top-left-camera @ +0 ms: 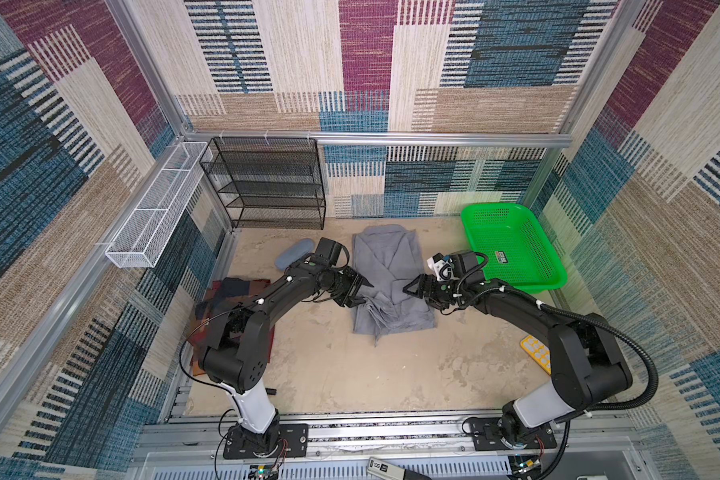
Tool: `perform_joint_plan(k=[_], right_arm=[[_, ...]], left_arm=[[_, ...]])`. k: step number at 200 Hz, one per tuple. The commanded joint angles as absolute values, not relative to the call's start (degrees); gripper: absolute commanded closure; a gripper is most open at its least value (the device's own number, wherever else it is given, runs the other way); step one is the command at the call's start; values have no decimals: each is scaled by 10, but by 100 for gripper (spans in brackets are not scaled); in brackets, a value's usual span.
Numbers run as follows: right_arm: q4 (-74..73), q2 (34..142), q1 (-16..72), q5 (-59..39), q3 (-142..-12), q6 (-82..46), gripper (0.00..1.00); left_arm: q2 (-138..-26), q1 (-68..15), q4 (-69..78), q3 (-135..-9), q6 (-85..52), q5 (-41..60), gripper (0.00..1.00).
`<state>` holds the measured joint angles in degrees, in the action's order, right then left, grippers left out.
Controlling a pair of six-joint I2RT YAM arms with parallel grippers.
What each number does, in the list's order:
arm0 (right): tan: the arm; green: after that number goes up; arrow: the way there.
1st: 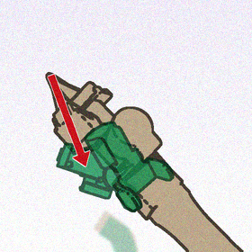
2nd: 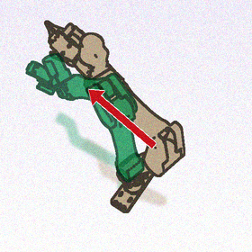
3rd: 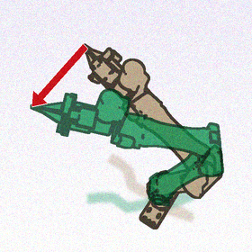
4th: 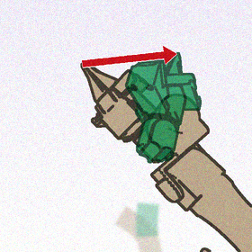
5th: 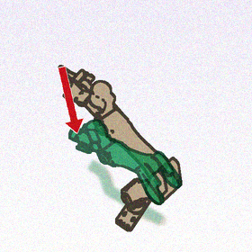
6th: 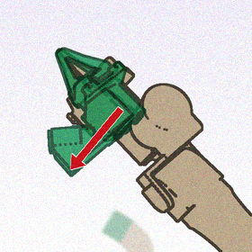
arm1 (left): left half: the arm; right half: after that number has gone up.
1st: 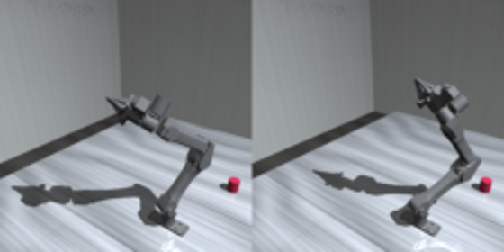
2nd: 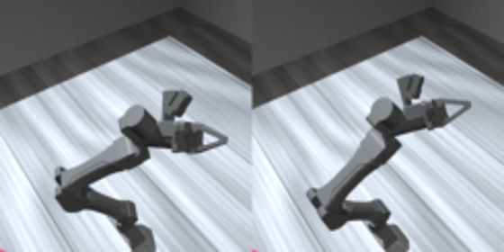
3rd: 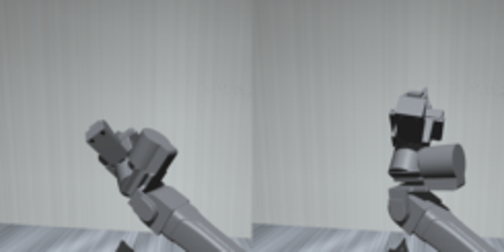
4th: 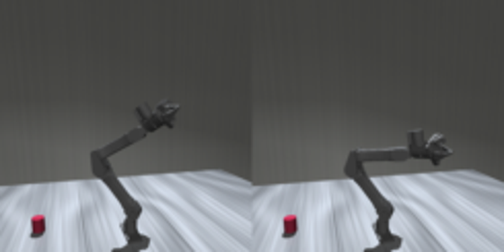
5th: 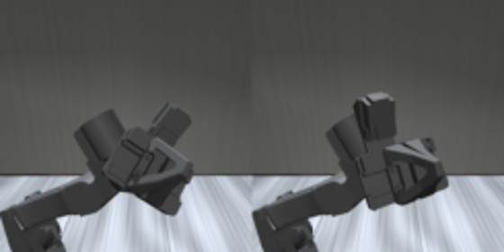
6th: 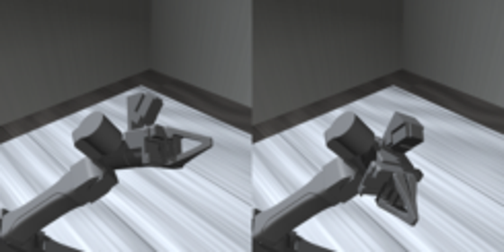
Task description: Fold and stack the long sleeve shirts
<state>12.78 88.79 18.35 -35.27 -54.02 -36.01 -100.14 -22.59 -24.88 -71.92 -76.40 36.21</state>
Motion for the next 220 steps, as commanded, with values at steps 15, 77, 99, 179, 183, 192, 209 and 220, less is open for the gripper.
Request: perform_joint_plan(k=[15,77,99,179,183,192,209,220], right_arm=[[147,885,182,-331,-546,-369,21],[173,895,182,-341,-557,-391,17],[188,913,181,-354,-582,-403,17],[215,958,181,-368,-649,-461,15],[216,961,181,-370,-649,-461,15],[219,968,180,-373,-653,-460,15],[217,972,181,-373,-651,-464,14],[215,972,180,-373,-653,-466,14]], left_arm=[[-1005,-214,-261,-745,-765,382,46],[-920,-208,-279,-720,-686,337,44],[-848,-217,-278,-663,-654,273,39],[-685,-342,-125,-416,-647,210,41],[-687,-345,-115,-410,-649,212,41],[-692,-353,-96,-402,-652,214,42],[-709,-366,-49,-398,-653,225,43],[-725,-375,-19,-400,-652,233,44]])
